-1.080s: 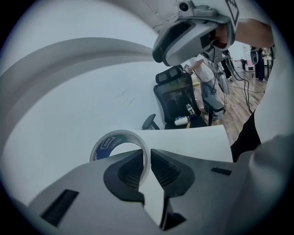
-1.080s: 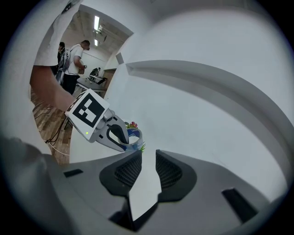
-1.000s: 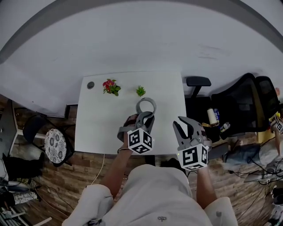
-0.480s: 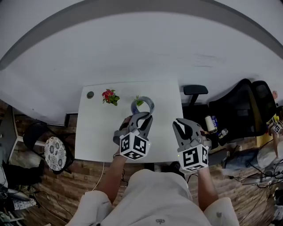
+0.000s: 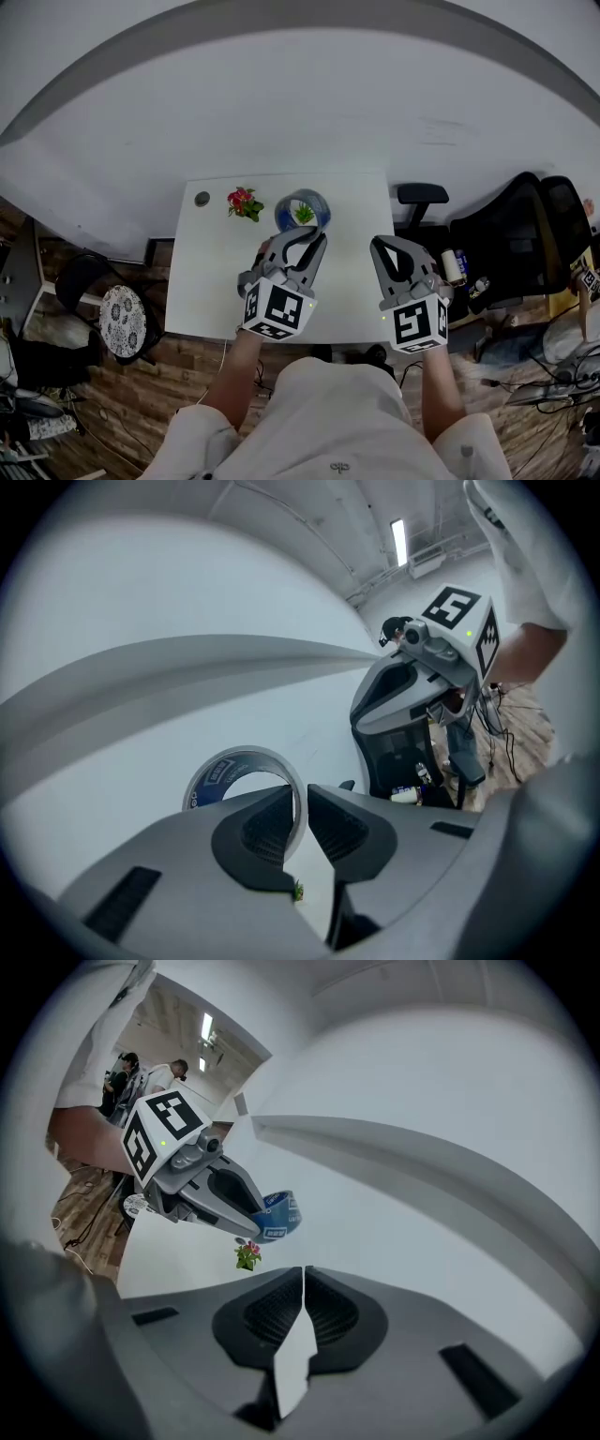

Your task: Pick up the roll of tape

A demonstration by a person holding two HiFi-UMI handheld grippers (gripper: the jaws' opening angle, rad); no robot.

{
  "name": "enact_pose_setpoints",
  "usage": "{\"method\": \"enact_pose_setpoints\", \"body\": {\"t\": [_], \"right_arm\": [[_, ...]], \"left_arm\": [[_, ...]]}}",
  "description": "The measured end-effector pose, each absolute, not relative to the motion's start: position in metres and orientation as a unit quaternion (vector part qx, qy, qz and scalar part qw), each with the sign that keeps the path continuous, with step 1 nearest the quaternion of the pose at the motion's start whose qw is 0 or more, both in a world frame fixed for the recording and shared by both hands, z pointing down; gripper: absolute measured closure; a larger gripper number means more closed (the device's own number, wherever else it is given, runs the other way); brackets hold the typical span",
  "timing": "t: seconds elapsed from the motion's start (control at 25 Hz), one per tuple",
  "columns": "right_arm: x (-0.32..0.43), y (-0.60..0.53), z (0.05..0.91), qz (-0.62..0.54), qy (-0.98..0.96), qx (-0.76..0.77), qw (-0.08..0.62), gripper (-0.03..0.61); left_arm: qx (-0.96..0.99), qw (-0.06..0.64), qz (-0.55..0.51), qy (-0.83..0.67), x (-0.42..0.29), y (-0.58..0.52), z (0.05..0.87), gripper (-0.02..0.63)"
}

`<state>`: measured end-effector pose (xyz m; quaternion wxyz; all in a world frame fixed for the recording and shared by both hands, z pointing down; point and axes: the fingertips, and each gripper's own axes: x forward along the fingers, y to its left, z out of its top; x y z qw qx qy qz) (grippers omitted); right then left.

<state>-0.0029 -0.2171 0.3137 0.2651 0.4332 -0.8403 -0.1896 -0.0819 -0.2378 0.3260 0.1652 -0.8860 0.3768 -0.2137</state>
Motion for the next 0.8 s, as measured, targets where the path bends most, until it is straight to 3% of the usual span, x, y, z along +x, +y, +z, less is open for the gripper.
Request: {"method": "enact_pose_setpoints", "body": {"t": [0.8], "right_arm": [[-0.014,-0.207,0.284,-0.160,-0.872,0.427,0.178,0.572]], "left_arm": [[-0.881,0.167,-0.121,0.426,-0.112,-0.210,0.270,0.554]]}}
